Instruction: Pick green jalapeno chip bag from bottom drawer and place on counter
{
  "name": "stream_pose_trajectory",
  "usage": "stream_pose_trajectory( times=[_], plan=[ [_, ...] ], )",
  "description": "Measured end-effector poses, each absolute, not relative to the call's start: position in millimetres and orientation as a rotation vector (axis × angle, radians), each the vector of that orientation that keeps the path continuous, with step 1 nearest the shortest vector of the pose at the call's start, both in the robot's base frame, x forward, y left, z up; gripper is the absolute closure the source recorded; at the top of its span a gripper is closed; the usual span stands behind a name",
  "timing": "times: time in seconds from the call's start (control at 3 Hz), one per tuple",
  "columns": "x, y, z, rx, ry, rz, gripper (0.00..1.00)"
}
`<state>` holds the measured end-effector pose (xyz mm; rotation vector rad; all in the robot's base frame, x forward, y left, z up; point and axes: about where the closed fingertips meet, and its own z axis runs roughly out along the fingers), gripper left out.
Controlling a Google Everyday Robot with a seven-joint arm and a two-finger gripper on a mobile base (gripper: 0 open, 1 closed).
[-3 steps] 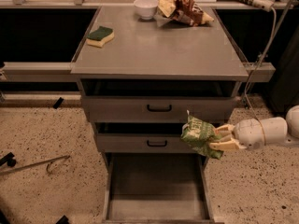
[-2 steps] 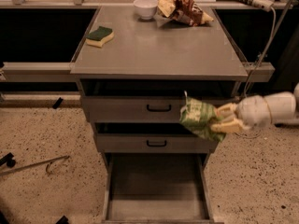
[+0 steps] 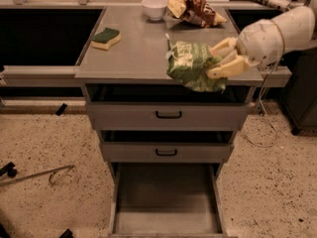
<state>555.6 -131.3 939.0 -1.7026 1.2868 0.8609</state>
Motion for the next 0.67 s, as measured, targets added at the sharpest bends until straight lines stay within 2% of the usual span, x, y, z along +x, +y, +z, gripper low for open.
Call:
stream_pose_trajectory(
  times=[0.67],
  plan=[
    [581.6,-119.0,968.7,-1.65,1.237,0.797,1.0]
  ],
)
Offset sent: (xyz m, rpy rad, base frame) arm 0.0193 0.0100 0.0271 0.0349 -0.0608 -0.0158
